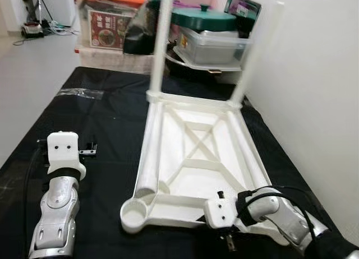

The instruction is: Building children table

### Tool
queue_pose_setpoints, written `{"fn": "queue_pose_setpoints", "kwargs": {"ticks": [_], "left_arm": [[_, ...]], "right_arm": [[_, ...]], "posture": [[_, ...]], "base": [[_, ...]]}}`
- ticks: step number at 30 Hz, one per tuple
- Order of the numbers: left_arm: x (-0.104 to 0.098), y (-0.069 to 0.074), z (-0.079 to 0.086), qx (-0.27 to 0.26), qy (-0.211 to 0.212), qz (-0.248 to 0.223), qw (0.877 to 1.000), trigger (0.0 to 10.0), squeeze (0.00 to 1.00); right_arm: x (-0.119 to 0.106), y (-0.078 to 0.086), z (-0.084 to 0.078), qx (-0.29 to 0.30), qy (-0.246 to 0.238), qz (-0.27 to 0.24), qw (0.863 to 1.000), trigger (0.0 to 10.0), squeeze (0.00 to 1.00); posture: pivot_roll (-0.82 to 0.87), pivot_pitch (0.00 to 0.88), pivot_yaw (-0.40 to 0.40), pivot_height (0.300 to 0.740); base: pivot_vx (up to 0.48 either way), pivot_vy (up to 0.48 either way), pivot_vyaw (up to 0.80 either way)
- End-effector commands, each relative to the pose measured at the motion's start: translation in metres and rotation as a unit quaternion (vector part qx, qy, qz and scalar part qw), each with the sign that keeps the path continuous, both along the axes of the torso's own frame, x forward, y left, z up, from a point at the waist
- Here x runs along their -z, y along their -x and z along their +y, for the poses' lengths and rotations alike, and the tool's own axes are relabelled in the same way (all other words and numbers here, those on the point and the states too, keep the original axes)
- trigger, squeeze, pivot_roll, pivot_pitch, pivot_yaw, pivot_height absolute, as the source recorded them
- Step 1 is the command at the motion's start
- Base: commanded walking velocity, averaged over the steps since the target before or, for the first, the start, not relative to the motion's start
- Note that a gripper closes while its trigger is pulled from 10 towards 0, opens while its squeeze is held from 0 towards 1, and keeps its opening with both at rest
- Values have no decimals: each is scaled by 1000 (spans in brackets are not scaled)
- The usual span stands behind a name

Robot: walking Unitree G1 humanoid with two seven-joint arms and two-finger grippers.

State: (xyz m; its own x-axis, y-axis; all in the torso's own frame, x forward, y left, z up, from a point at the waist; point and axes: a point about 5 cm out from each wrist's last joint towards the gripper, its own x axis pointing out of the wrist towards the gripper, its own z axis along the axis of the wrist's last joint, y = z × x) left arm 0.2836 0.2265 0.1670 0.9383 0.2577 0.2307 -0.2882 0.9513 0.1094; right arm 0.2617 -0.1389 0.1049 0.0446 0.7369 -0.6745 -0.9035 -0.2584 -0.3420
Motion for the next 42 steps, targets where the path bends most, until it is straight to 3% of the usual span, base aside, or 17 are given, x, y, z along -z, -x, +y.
{"fn": "queue_pose_setpoints", "kwargs": {"ticks": [1, 7, 11, 13, 14, 15, 18, 21, 24, 27, 31, 35, 37, 38, 39, 40, 42], "left_arm": [[1, -1, -3, 3, -1, 0, 1000, 10000, 0], [0, -1, -3, 4, -2, 1, 1000, 10000, 0], [1, -3, -4, 7, -1, 1, 1000, 10000, 0], [1, -3, -4, 7, -1, 1, 1000, 10000, 0], [1, -4, -6, 8, -1, 1, 1000, 10000, 0], [1, -4, -6, 8, -1, 1, 1000, 10000, 0], [2, -3, -7, 7, 1, 1, 1000, 10000, 0], [2, -2, -5, 5, 0, 1, 1000, 10000, 0], [2, -2, -4, 5, 0, 2, 1000, 10000, 0], [1, -3, -4, 5, -2, 1, 1000, 10000, 0], [0, -4, -5, 6, -2, -1, 1000, 10000, 0], [2, -3, -4, 4, -1, 0, 1000, 10000, 0], [3, -2, -2, 1, -1, 1, 1000, 10000, 0], [3, -2, -2, 1, -1, 2, 1000, 10000, 0], [4, -2, -2, 1, 0, 2, 1000, 10000, 0], [4, -2, -3, 1, 1, 2, 1000, 10000, 0], [4, -2, -4, 2, 1, 2, 1000, 10000, 0]], "right_arm": [[-13, -2, 17, -63, -22, -58, 996, 0, 0], [-11, 0, 18, -72, -22, -65, 995, 0, 0], [-5, -18, 22, 18, 1, -97, 995, 0, 0], [-5, -18, 22, 18, 1, -97, 995, 0, 0], [-4, -22, 23, 56, -8, -82, 995, 0, 0], [-4, -22, 23, 56, -8, -82, 995, 0, 0], [-7, -32, 44, 181, -93, -17, 979, 0, 0], [-10, -28, 59, 173, -135, 1, 976, 0, 0], [-11, -26, 64, 164, -147, 8, 975, 0, 0], [-18, -23, 80, 152, -173, 32, 973, 0, 0], [-21, -20, 88, 126, -174, 30, 976, 0, 0], [-20, -18, 82, 104, -148, 17, 983, 0, 0], [-21, -15, 75, 96, -145, 18, 985, 2510, 0], [-22, -14, 71, 93, -143, 19, 985, 10000, 0], [-22, -13, 68, 93, -139, 22, 986, 10000, 0], [-24, -14, 64, 101, -135, 22, 985, 10000, 882], [-25, -14, 61, 106, -133, 22, 985, 10000, 882]], "posture": [[117, 0, -176, 740], [112, 0, -171, 740], [104, 0, -167, 740], [104, 0, -167, 740], [109, 0, -170, 740], [109, 0, -170, 740], [118, 0, -174, 740], [116, 0, -170, 740], [116, 0, -170, 740], [119, 0, -170, 740], [124, 0, -175, 740], [126, 0, -178, 740], [126, 0, -178, 740], [126, 0, -178, 740], [126, 0, -178, 740], [126, 0, -178, 740], [126, 0, -178, 740]], "base": [[0, 0, 0], [0, 0, 0], [0, 0, 0], [0, 0, 0], [0, 0, 0], [0, 0, 0], [0, 0, 0], [0, 0, 0], [0, 0, 0], [0, 0, 0], [0, 0, 0], [0, 0, 0], [0, 0, 0], [0, 0, 0], [0, 0, 0], [0, 0, 0], [0, 0, 0]]}}
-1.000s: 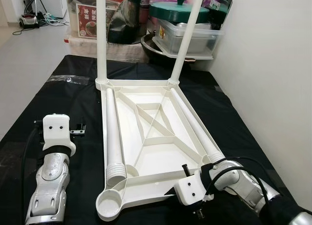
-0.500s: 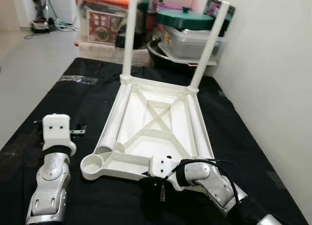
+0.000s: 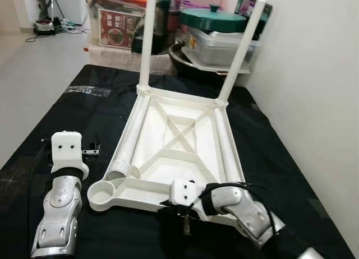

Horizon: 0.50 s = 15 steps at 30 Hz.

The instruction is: Building children table

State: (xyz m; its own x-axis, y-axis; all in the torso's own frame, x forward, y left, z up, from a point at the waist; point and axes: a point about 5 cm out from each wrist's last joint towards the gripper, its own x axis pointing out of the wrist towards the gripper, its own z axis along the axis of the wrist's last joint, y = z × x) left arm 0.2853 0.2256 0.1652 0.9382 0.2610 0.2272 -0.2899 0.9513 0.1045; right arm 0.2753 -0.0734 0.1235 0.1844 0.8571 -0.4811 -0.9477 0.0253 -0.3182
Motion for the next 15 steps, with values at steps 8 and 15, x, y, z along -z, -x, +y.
{"fn": "queue_pose_setpoints", "kwargs": {"ticks": [8, 15], "left_arm": [[0, -2, -2, 5, -2, -2, 1000, 10000, 0], [-6, 0, -2, 11, -2, -20, 1000, 10000, 0]], "right_arm": [[-25, -2, -3, 31, -61, 43, 997, 10000, 1000], [-60, -13, 5, 77, -172, 41, 981, 10000, 1000]], "posture": [[109, 0, -166, 740], [114, 0, -170, 740]], "base": [[0, 0, 0], [0, 0, 0]]}}
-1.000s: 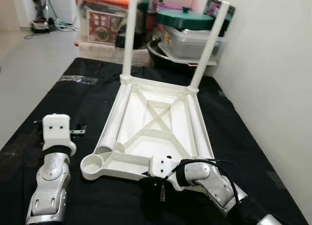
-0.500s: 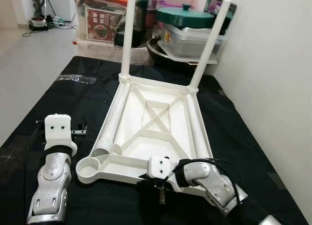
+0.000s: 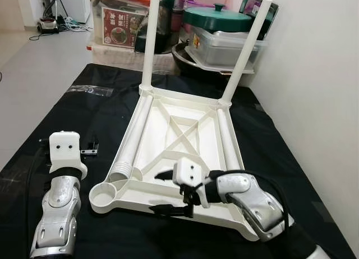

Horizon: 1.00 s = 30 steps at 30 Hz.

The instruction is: Building children table

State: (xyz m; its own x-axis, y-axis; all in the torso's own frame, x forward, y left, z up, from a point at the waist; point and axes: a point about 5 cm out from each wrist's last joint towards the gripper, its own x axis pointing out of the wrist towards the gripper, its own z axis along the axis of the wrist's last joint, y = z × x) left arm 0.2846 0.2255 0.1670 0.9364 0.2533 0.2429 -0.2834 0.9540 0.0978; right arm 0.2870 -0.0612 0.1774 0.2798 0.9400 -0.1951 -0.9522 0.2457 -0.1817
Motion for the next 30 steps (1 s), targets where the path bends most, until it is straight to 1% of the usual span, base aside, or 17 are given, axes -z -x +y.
{"fn": "queue_pose_setpoints", "kwargs": {"ticks": [1, 2, 3, 4, 5, 6, 7, 8, 9, 10, 12, 15, 18, 19, 23, 28, 30], "left_arm": [[-8, 2, -3, 12, -3, -24, 1000, 10000, 0], [-11, 3, -4, 16, -4, -32, 999, 10000, 0], [-11, 3, -4, 16, -4, -32, 999, 10000, 0], [-14, 6, -5, 23, -11, -38, 999, 10000, 0], [-14, 6, -5, 23, -11, -38, 999, 10000, 0], [-16, 9, -6, 29, -19, -41, 999, 10000, 0], [-16, 9, -6, 29, -19, -41, 999, 10000, 0], [-18, 13, -10, 41, -23, -43, 998, 10000, 0], [-18, 13, -10, 41, -23, -43, 998, 10000, 0], [-17, 25, -26, 81, -28, -42, 995, 10000, 0], [-16, 31, -34, 98, -28, -40, 994, 10000, 0], [-16, 31, -34, 99, -27, -39, 994, 10000, 0], [-13, 35, -48, 125, -21, -33, 991, 10000, 0], [-13, 35, -48, 125, -21, -33, 991, 10000, 0], [-21, 29, -50, 131, -23, -40, 990, 10000, 0], [-23, 30, -50, 136, -27, -42, 989, 10000, 0], [-24, 30, -50, 136, -28, -43, 989, 10000, 0]], "right_arm": [[-20, -12, -8, 48, -45, -22, 998, 10000, 1000], [-30, -18, -9, 75, -73, -32, 994, 10000, 1000], [-30, -18, -9, 75, -73, -32, 994, 10000, 1000], [-40, -28, -13, 130, -114, -47, 984, 10000, 1000], [-40, -28, -13, 130, -114, -47, 984, 10000, 1000], [-47, -35, -17, 178, -141, -56, 972, 10000, 1000], [-47, -35, -17, 178, -141, -56, 972, 10000, 1000], [-51, -39, -20, 214, -174, -48, 960, 10000, 667], [-51, -39, -20, 214, -174, -48, 960, 10000, 667], [-49, -40, -23, 282, -205, -37, 937, 10000, 0], [-46, -40, -24, 301, -209, -30, 930, 10000, 0], [-46, -39, -24, 302, -209, -26, 930, 10000, 0], [-36, -40, -29, 354, -208, -35, 911, 10000, 0], [-36, -40, -29, 354, -208, -35, 911, 10000, 0], [-28, -40, -35, 394, -211, -30, 894, 10000, 0], [-26, -39, -36, 408, -212, -28, 888, 10000, 0], [-26, -39, -36, 411, -209, -34, 887, 10000, 0]], "posture": [[114, 0, -170, 740], [114, 0, -170, 740], [114, 0, -170, 740], [122, 0, -175, 740], [122, 0, -175, 740], [122, 0, -175, 740], [122, 0, -175, 740], [122, 0, -175, 740], [122, 0, -175, 740], [135, 0, -171, 740], [135, 0, -171, 740], [135, 0, -171, 740], [137, 0, -165, 740], [137, 0, -165, 740], [129, 0, -154, 740], [127, 0, -149, 740], [126, 0, -150, 740]], "base": [[0, 0, 0], [0, 0, 0], [0, 0, 0], [0, 0, 0], [0, 0, 0], [0, 0, 0], [0, 0, 0], [0, 0, 0], [0, 0, 0], [0, 0, 0], [0, 0, 0], [0, 0, 0], [0, 0, 0], [0, 0, 0], [-213, 0, 0], [-353, 0, 0], [0, 0, 0]]}}
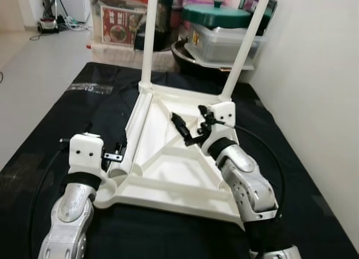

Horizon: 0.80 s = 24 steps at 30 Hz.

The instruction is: Building children table

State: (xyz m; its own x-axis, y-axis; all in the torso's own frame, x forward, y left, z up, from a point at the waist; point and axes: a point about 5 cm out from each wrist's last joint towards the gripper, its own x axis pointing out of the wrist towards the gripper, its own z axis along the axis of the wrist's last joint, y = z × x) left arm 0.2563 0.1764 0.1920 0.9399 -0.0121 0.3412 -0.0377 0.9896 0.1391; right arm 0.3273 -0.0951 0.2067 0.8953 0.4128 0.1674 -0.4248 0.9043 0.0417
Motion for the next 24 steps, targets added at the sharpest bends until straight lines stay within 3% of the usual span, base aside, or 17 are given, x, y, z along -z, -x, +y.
{"fn": "queue_pose_setpoints", "kwargs": {"ticks": [1, 19, 24], "left_arm": [[1, 1, -1, 5, 0, 5, 1000, 10000, 0], [6, -1, 1, -17, 1, 18, 1000, 10000, 0], [7, 0, 5, -27, 1, 24, 999, 10000, 0]], "right_arm": [[3, 1, -2, 8, 2, 1, 1000, 10000, 0], [8, -3, -11, 46, 31, -6, 998, 10000, 0], [9, -3, -15, 44, 64, -21, 997, 10000, 0]], "posture": [[126, 0, -150, 740], [120, 0, -160, 740], [119, 0, -162, 740]], "base": [[0, 0, 0], [0, 0, 0], [0, 0, 0]]}}
